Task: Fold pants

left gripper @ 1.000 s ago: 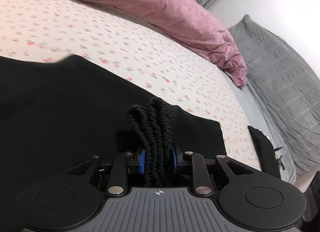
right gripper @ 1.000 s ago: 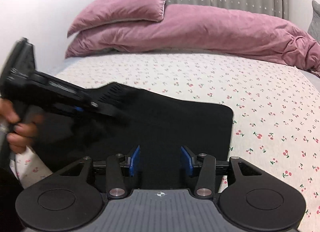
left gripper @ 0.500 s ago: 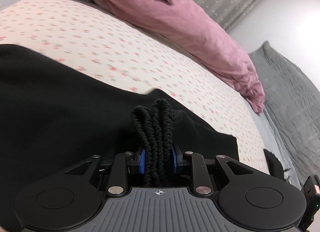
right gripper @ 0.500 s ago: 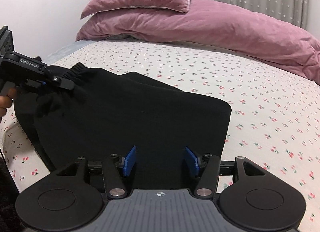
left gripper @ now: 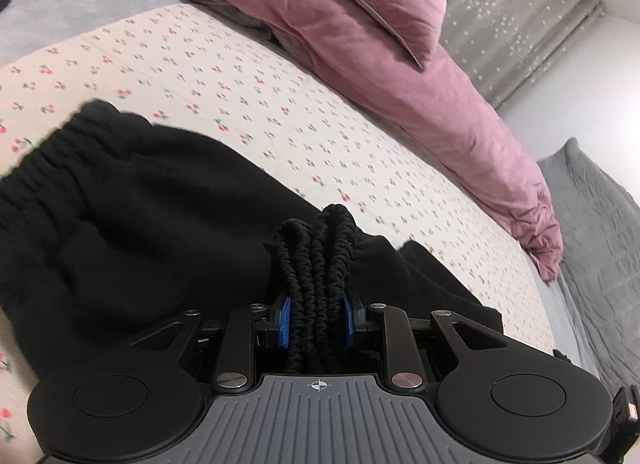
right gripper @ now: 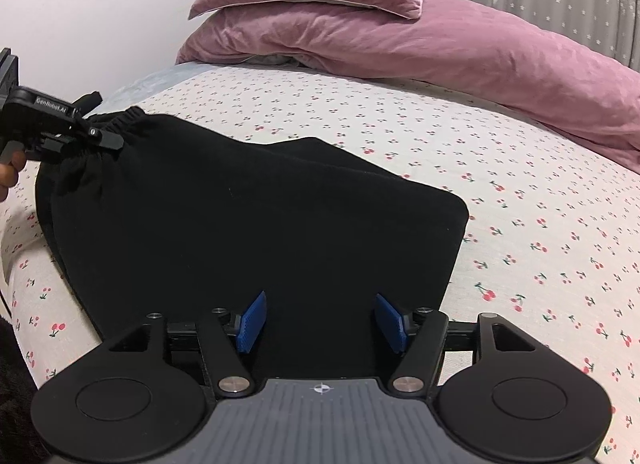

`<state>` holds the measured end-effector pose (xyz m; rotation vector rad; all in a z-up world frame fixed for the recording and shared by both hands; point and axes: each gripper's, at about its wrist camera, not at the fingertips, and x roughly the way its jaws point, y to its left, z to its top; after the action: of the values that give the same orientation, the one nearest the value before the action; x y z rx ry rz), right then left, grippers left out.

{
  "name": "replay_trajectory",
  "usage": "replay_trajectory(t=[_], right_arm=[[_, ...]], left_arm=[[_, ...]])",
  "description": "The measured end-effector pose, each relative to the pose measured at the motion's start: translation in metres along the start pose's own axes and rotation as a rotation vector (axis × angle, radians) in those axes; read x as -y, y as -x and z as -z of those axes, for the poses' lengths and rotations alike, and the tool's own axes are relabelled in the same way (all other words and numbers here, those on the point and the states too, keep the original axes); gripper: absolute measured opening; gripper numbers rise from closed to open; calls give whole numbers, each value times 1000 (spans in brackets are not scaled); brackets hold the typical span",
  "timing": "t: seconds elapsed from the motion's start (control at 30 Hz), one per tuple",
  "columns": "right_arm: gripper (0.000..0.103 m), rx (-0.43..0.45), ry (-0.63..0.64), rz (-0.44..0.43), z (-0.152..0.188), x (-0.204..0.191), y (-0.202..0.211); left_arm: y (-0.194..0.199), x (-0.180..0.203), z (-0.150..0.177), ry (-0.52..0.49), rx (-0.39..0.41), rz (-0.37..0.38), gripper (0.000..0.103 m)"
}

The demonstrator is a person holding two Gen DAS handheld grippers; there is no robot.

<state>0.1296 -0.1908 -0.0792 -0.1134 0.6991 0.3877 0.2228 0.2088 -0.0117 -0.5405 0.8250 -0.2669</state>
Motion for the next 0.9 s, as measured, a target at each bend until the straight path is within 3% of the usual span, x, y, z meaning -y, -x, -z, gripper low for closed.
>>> replay_trajectory(t=[0.27,0.3,0.4,0.47,0.57,0.7,0.9], right_arm=[[64,-4,32,2,2,-8,-2],[64,-4,38,2,2,-9,-1],[64,0,36,-10,4,-11,5],[65,7,26,-23,5,-10,10],[67,15,4,-31,6,-5,19],[71,18,-100,-54,9,13,28],[72,18,-191,-101,18,25,30]], left_arm=[[-3,-7,0,-45,19,-107,30],[1,-2,1,-73,37,-117,34],[20,14,7,-175,158,-191,63],[33,24,11,-223,216,-209,66],[42,40,19,-272,211,-121,66],[27,68,41,-355,132,-26,71],[-15,104,82,-500,-20,26,71]])
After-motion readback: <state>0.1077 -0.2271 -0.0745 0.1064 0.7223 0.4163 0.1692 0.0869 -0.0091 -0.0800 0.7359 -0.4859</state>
